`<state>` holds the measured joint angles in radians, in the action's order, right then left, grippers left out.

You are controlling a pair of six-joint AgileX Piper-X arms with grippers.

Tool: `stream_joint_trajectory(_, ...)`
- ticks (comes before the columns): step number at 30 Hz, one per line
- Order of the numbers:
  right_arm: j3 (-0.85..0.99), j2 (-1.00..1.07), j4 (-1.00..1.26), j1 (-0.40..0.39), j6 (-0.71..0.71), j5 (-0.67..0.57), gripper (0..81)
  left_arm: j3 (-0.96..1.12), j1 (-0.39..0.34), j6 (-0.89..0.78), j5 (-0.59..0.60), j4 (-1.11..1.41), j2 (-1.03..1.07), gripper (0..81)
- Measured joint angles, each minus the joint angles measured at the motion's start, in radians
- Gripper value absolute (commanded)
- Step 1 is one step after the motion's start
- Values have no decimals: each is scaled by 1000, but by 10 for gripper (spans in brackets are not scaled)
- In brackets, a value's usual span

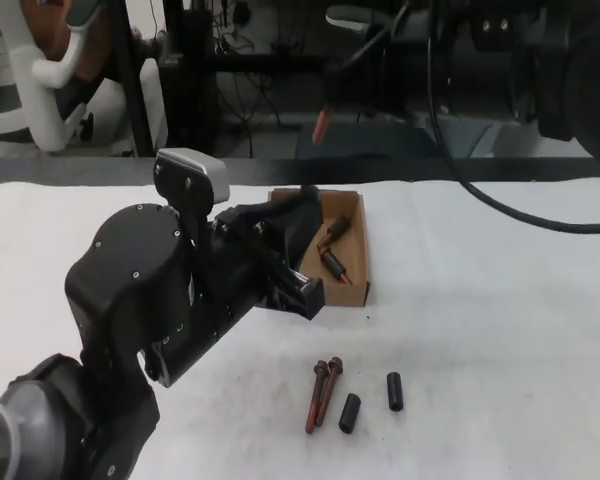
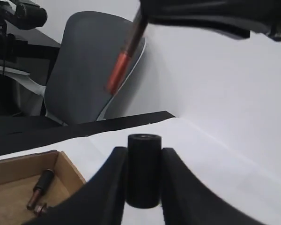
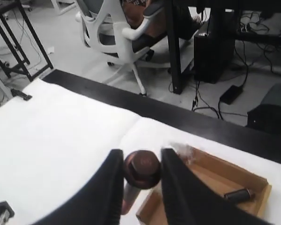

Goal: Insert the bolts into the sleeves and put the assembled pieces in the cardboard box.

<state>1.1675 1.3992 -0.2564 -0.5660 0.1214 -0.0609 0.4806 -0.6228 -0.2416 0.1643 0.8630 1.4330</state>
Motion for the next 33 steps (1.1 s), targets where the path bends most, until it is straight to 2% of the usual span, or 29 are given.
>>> stream_joint_trajectory(5, 0, 0, -62, -6, 0, 1, 0, 0, 0, 93, -11, 4, 0, 18)
stream_joint_trajectory(20, 0, -25, -118, -58, -2, -6, 0, 0, 0, 205, 14, -84, 0, 18)
stream_joint_trajectory(33, 0, -34, -177, -59, -12, -6, 0, 0, 0, 222, 16, -78, 2, 18)
